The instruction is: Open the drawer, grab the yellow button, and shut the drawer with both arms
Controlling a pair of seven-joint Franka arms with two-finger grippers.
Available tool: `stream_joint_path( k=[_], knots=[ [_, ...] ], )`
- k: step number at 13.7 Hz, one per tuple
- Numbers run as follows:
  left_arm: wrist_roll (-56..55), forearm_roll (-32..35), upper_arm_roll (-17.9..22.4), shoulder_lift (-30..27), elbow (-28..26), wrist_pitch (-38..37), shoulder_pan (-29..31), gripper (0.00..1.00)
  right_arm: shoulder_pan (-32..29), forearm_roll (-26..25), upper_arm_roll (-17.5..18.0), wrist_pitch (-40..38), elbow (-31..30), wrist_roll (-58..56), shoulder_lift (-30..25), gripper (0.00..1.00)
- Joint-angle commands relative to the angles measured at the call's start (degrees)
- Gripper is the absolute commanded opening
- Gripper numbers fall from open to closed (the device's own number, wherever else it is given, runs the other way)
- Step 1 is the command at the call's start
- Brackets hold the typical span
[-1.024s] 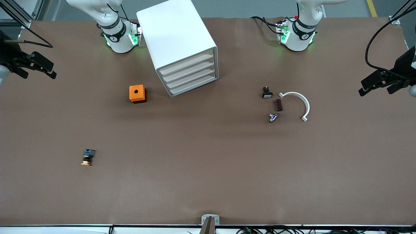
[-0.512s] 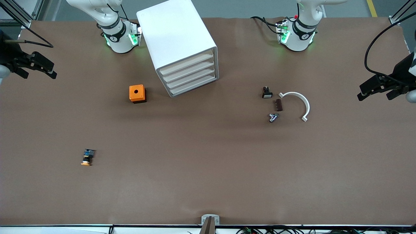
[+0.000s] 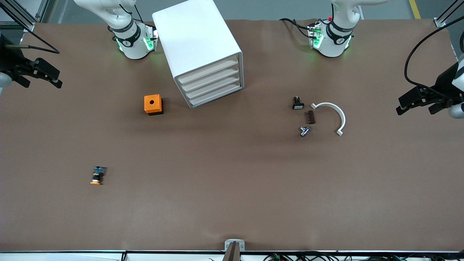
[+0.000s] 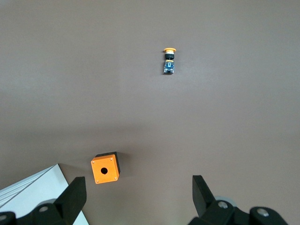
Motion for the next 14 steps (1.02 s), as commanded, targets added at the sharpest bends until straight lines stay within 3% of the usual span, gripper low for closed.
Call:
stream_joint_path(
  k=[1,14],
  knots=[
    [1.18,1.23,0.08,0.59,1.45,-0.36,-0.41,1.00,0.35,-1.16,-0.08,0.28,-0.98,-0.06,-1.40,1.00],
    [3.46,1.06,-0.54,-5.11,-5.48,-0.37,0.38,1.00,0.43,-0.46,-0.08,0.11,-1.07,-0.06,-1.31,1.00]
  ],
)
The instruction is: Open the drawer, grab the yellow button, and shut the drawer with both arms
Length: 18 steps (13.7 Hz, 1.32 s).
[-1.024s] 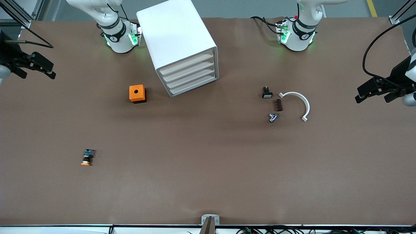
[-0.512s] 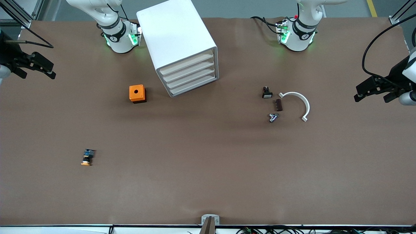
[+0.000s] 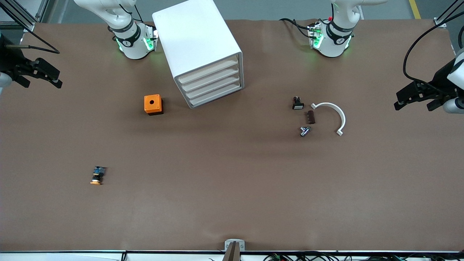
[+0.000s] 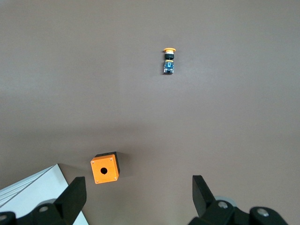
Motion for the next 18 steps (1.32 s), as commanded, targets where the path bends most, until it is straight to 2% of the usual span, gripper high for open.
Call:
stream_joint_path(
  k=[1,18],
  knots=[
    [0.81,1.06,-0.41,-3.21,-3.19,0.36,0.30,1.00,0.43,-0.30,-0.09,0.12,-1.07,-0.06,-1.31,1.00],
    [0.37,1.06,-0.32,-2.77,-1.79,-1.22,0.21,1.00,0.08,1.37,-0.17,-0.23,-1.07,-1.47,-1.40,1.00]
  ],
)
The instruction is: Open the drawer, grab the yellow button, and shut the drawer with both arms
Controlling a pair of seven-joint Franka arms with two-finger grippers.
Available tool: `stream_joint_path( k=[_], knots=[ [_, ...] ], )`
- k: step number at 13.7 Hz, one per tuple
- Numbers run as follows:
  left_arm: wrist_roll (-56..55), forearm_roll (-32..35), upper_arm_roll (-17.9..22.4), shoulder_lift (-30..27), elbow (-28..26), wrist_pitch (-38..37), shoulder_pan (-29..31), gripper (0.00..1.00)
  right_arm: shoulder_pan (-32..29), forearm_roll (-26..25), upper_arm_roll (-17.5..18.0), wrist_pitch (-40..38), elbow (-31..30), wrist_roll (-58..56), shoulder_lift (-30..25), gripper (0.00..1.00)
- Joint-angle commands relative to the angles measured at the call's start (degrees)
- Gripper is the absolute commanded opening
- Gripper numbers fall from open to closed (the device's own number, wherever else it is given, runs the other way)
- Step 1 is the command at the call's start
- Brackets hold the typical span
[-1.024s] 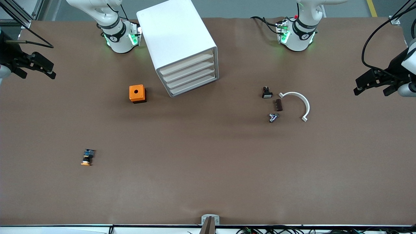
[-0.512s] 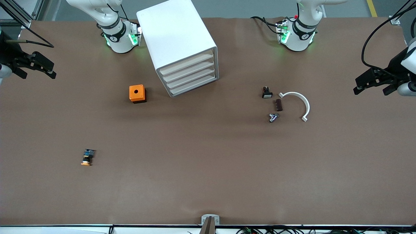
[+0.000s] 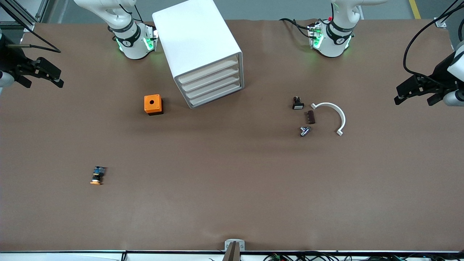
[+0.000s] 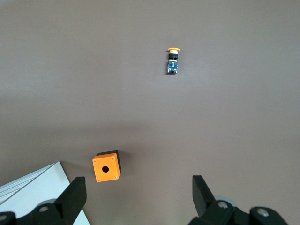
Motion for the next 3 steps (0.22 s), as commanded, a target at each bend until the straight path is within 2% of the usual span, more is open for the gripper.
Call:
stream_joint_path(
  k=[1,3],
  knots=[
    [0.23,1.06,-0.26,-0.94,-0.19,-0.82,0.21,1.00,0.15,0.75,-0.37,-0.10,-1.07,-0.21,-1.40,1.00],
    [0.23,1.06,-0.26,-0.94,-0.19,-0.82,0.21,1.00,0.15,0.75,-0.37,-0.10,-1.15,0.23,-1.40,1.00]
  ],
)
